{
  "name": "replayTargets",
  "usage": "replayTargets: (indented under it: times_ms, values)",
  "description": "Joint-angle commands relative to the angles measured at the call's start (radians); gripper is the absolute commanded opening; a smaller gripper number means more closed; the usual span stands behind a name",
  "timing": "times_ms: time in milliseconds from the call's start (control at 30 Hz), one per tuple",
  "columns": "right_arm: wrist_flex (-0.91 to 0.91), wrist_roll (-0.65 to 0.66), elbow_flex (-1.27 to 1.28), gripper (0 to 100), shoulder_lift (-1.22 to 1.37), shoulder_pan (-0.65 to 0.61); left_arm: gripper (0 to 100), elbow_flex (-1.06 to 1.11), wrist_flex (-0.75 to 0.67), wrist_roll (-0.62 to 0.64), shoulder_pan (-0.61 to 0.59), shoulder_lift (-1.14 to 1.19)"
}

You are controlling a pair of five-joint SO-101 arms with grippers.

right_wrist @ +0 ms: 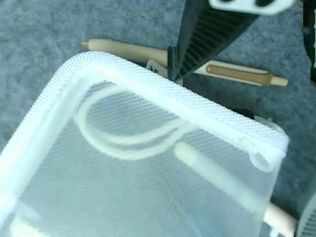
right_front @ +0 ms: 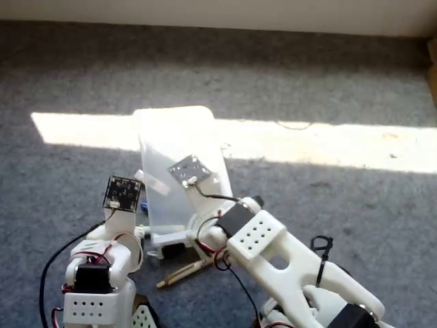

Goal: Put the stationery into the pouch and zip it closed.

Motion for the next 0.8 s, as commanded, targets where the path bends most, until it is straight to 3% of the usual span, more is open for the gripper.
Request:
replayTargets:
  times_ms: [0,433,567,767]
  values:
    - [-0.077,-0.006,-0.041,52.0,-0.001,0.073,1,0.021,0.005,0.009,-0.015,-0.001]
    - [-0.232,-0.003,-0.042,52.0,-0.013,0.266,1,0.021,0.005,0.009,-0.015,-0.001]
    - [-0.108,-0.003,-0.050,52.0,-0.015,0.255,1,0.021,0.005,0.009,-0.015,-0.001]
    - [0.077,-0.006,-0.128,52.0,-0.015,0.140,1,0.021,0.005,0.009,-0.015,-0.001]
